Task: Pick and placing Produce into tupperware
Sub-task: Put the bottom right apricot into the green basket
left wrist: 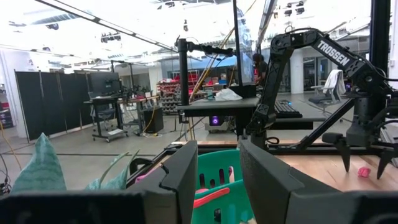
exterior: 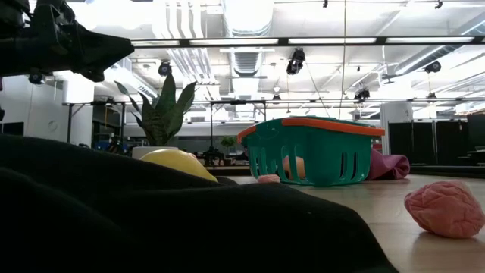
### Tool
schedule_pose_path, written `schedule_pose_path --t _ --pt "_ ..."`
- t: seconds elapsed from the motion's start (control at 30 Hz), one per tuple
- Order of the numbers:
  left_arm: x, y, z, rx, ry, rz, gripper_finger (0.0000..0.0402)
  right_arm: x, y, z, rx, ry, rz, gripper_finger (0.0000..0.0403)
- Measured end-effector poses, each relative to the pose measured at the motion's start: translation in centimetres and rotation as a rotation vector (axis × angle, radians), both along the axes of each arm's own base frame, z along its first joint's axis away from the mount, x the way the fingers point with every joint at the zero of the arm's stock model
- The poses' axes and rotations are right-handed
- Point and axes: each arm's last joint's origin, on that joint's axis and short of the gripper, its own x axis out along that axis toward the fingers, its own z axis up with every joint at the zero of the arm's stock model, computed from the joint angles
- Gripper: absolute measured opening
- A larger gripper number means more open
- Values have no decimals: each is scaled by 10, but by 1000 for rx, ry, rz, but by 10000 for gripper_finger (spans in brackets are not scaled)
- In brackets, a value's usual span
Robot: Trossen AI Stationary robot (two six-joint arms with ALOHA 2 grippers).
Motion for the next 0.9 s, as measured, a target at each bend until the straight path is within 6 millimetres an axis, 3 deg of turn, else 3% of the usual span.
schedule_pose_path --t 0.73,0.9 --pt "0 0 0 0 1 0 108 -2 -1 1 1 17 27 78" --pt "0 0 0 0 1 0 108 -1 0 2 -21 -21 44 45"
